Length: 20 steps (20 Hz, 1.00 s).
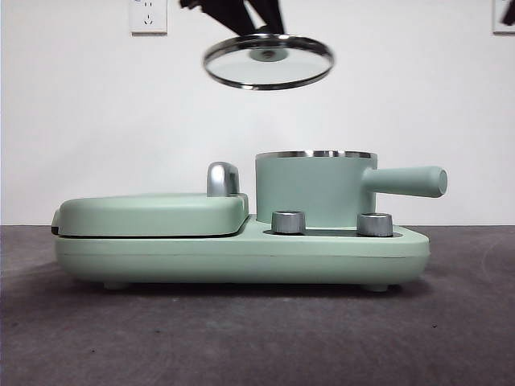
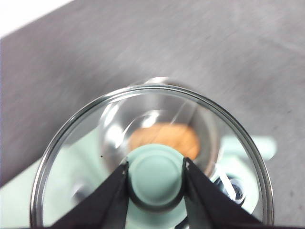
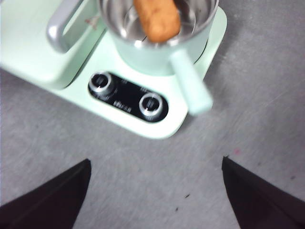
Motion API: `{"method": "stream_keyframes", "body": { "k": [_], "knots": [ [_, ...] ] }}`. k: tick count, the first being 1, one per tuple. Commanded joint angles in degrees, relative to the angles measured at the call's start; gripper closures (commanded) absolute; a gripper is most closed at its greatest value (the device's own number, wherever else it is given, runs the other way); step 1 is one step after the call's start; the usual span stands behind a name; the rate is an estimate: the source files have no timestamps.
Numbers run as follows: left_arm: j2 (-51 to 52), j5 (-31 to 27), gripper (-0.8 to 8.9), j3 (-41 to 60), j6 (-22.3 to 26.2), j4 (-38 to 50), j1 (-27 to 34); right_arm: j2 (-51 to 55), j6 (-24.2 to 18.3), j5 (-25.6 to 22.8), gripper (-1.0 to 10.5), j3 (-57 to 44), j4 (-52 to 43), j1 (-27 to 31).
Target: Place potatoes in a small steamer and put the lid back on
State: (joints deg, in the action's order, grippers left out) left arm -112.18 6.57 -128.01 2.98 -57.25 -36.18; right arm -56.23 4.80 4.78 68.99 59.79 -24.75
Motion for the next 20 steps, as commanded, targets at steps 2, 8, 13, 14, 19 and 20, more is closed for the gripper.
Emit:
{"method": "stream_keyframes", "body": {
  "k": [2,8,13,14,19,20],
  "knots": [
    [-4.11,0.35,7.97,-2.1,0.5,4.33,-2.01,10.25,2.64,0.09,5.1,-8.28,-4.11,-0.39],
    [-9.88,0.35,7.97,-2.1,0.94,10.88,-2.51,24.46,4.28,-0.35,5.1,-15.23,-4.02,-0.39],
    [-13.42,0.35,7.97,-2.1,0.98,12.22,-2.4,29.66,5.33,-0.35,5.1,-15.3,-4.02,-0.39],
    [-13.9,0.33,7.97,-2.1,1.01,12.26,-2.4,29.83,5.4,-0.35,5.1,-15.3,-4.02,-0.39],
    [-15.37,0.28,7.97,-2.1,1.09,12.28,-2.4,29.83,5.73,-0.35,5.1,-15.3,-4.02,-0.39],
    [-15.37,0.28,7.97,-2.1,1.16,12.33,-2.4,29.83,5.7,-0.35,5.1,-15.3,-4.02,-0.39]
  ]
}}
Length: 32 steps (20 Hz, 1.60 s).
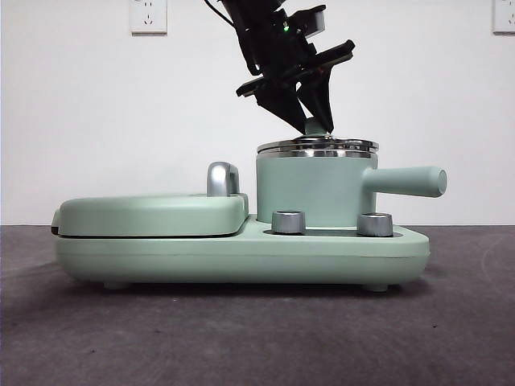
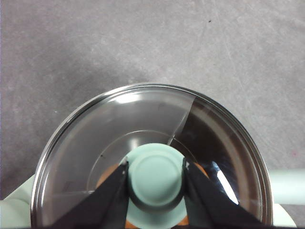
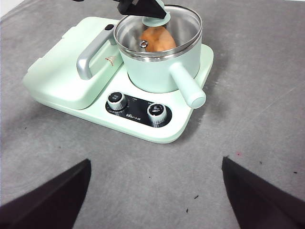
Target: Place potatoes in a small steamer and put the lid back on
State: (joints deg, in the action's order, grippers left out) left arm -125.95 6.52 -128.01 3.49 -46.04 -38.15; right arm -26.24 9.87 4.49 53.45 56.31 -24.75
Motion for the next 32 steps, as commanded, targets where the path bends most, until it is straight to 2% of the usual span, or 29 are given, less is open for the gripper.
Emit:
{"method": "stream_keyframes", "body": {
  "k": [1,3,6,20,21,24,25,28,32],
  "knots": [
    [-1.6,0.33,7.97,-2.1,0.92,1.05,-0.44,-0.15,0.66,-0.07,5.1,0.24,-0.55,-0.39],
    [-1.6,0.31,7.97,-2.1,1.9,0.7,-0.44,-0.17,0.66,-0.07,5.1,0.24,-0.57,-0.39],
    [-1.6,0.33,7.97,-2.1,8.11,0.7,-0.5,-0.15,1.01,-0.07,5.1,0.24,-0.57,-0.39],
    [-2.23,0.33,7.73,-2.1,7.41,-2.19,-0.5,-0.15,1.73,-0.04,5.1,0.24,-0.57,-0.39],
    [-2.23,0.33,7.18,-2.12,6.51,-1.88,-0.5,-0.15,1.73,-0.04,5.1,0.24,-0.57,-0.39],
    [-1.97,0.33,4.26,-2.23,2.25,-2.54,-0.13,-0.15,1.7,-0.04,5.1,0.24,-0.57,-0.39],
    [-1.38,0.33,3.67,-2.23,0.61,-3.32,0.15,-0.15,1.7,-0.04,5.1,0.24,-0.57,-0.39],
    [1.68,0.33,3.66,-2.25,-1.09,-6.08,0.77,-0.15,1.7,-0.04,5.1,0.24,-0.55,-0.39],
    [7.85,0.37,3.68,-2.21,-2.23,-18.23,1.2,-0.15,1.7,-0.04,5.1,0.24,-0.55,-0.39]
  ]
}}
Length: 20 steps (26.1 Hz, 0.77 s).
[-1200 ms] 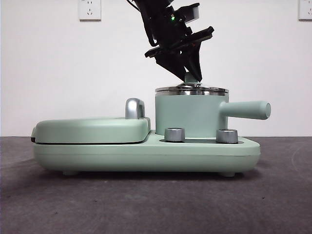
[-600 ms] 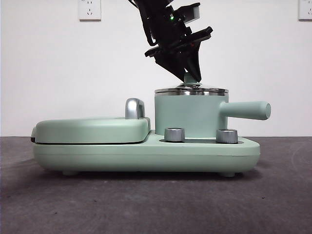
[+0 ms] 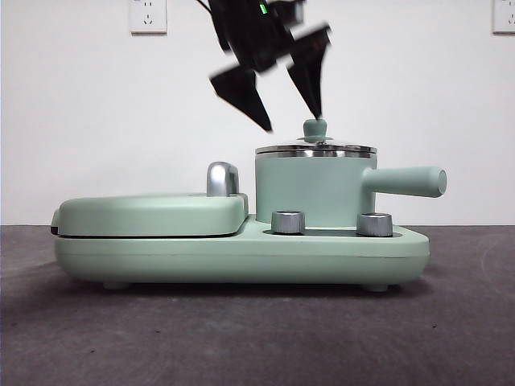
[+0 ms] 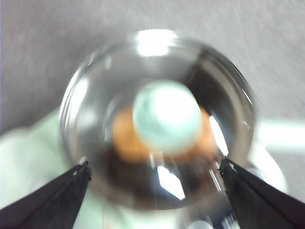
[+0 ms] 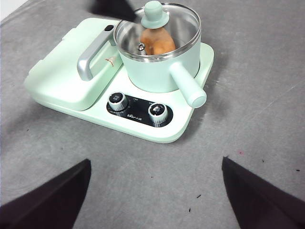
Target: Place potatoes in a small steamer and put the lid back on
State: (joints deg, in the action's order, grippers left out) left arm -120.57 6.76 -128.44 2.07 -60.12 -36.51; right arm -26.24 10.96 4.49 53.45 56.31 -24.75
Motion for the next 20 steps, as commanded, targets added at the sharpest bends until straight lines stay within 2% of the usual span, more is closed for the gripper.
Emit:
{"method": "stream_keyframes", "body": {
  "k": [1,5,12,20],
  "knots": [
    [3.93,0.35,3.69,-1.77,-1.01,-7.3,-0.42,-0.15,0.61,-0.07,5.1,0.24,-0.55,-0.39],
    [11.78,5.99,3.75,2.16,-1.88,-9.31,-0.42,-0.15,0.61,0.09,5.1,0.24,-0.31,-0.39],
    [28.76,5.99,3.76,19.1,-1.18,-12.0,-1.4,-0.15,0.59,0.09,5.1,0.24,-0.13,-0.39],
    [48.78,5.99,3.77,40.48,-0.39,-7.15,-1.38,-0.17,0.61,0.2,5.1,0.24,-0.15,-0.39]
  ]
}}
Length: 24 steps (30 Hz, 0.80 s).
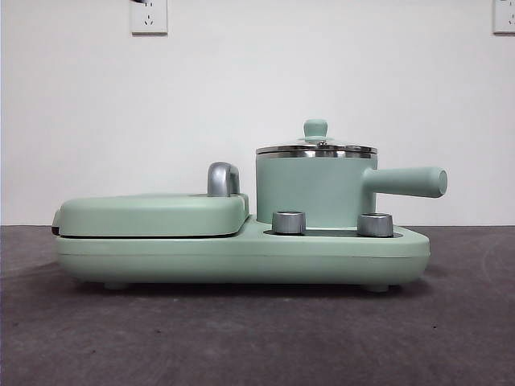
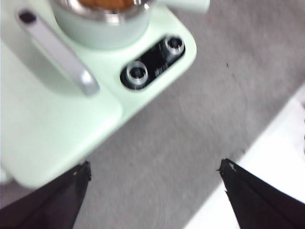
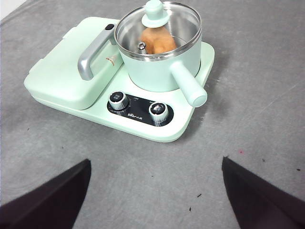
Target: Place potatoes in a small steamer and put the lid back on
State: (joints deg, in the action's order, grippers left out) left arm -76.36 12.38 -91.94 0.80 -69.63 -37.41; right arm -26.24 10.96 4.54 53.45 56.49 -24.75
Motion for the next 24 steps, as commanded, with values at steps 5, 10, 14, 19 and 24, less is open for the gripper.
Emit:
{"method": "stream_keyframes", "body": {
  "k": [5,10,14,19,24],
  "knots": [
    [18.36,0.37,3.77,16.44,0.13,8.96,-0.42,-0.2,0.37,0.15,5.1,0.24,-0.31,-0.39],
    [31.52,0.35,3.77,26.53,-2.6,14.95,-0.44,-0.26,-0.02,0.39,5.1,0.24,-0.33,-0.39],
    [38.97,0.35,3.77,31.15,-5.25,15.58,-0.44,-0.26,0.15,4.11,5.1,0.24,-0.7,-0.39],
    [44.44,0.35,3.89,33.05,-6.23,15.12,-0.44,-0.26,0.2,7.61,5.3,0.24,-0.9,-0.39],
    [46.56,0.35,7.84,33.03,-6.49,15.08,-0.44,-0.26,0.35,7.43,9.2,0.24,-0.85,-0.39]
  ]
}}
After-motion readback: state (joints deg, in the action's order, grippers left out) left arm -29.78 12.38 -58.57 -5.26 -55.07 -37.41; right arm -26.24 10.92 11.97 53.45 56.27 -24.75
